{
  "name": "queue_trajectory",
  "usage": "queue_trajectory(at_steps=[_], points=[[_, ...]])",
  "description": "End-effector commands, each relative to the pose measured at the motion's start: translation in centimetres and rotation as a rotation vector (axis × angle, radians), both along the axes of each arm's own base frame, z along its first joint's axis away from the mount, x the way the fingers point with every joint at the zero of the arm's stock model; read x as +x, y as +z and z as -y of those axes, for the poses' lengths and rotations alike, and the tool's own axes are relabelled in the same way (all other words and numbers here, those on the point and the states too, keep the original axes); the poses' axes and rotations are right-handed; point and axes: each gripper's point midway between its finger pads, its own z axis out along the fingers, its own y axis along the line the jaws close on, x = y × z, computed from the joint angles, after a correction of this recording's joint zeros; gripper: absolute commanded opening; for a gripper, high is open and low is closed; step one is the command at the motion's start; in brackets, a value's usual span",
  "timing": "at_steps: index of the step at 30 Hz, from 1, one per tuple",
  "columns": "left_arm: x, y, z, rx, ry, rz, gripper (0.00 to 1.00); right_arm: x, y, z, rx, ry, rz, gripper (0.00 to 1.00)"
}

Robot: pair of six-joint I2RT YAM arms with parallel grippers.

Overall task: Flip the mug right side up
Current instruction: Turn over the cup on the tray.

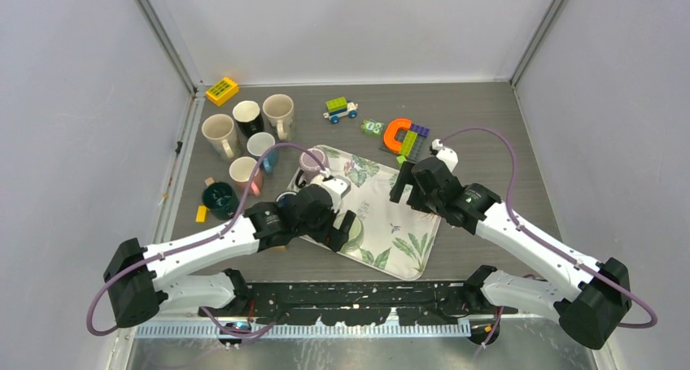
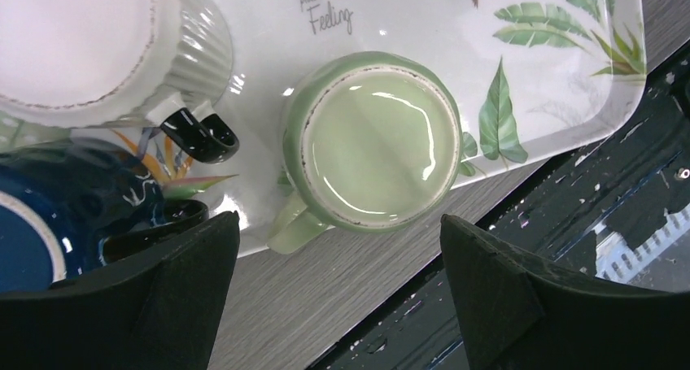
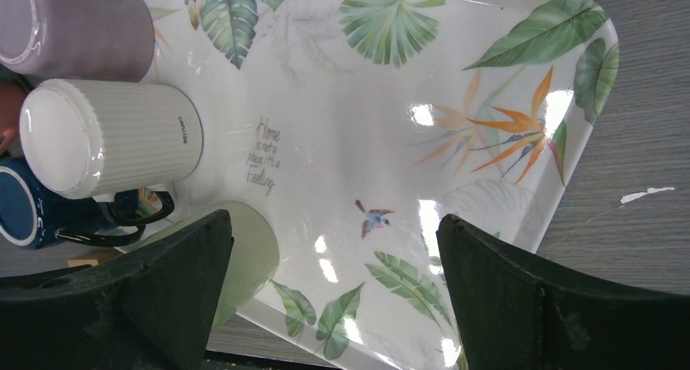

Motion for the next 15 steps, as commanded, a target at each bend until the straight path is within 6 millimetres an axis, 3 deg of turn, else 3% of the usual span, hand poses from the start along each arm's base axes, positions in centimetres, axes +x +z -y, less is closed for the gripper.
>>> queue_trajectory(at_steps=[1, 11, 15], points=[[-0.4, -0.2, 2.1, -0.048, -0.104, 0.001, 0.95, 0.1, 0.5, 0.3, 0.017, -0.001, 0.023, 1.00], [-2.0, -0.7, 4.9, -0.111, -0.196, -0.114, 0.91, 0.0, -0.1, 1.2, 0.015, -0.009, 0.011, 1.00], [-1.6, -0.6, 6.2, -0.131, -0.175, -0.122, 0.83, 0.0, -0.3, 1.4, 0.019, -0.019, 0.011, 1.00]])
